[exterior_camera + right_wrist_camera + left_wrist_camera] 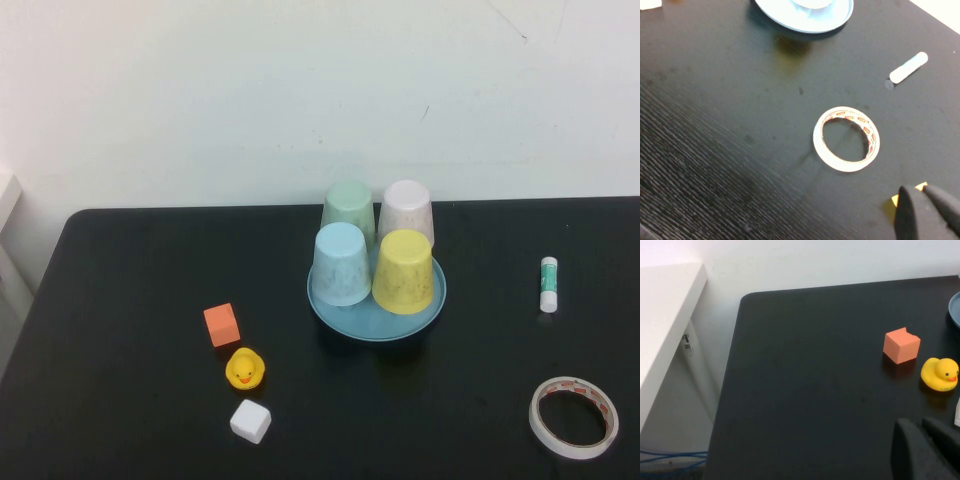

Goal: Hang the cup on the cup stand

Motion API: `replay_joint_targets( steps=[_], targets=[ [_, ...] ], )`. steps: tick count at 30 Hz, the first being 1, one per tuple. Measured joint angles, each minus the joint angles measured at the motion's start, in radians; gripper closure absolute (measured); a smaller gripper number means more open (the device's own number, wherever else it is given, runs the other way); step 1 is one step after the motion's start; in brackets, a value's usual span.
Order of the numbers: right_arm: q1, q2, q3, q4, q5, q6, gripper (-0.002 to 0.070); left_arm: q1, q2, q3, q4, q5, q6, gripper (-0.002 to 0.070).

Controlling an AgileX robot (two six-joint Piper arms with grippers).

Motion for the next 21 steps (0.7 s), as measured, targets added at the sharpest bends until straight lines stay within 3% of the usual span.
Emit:
replay_joint_targets(
  steps=[14,21],
  targets=[
    [-0.017,-0.029,0.013,0.023,0.0,0.002,0.0676,0.0,0.0,0.0,0.002,0.0,0.0,0.0675],
    [-0.206,-0.172,0.066,0.046,-0.129,-0.026,0.0676,0.0,0.0,0.0,0.002,0.0,0.0,0.0675]
  ],
)
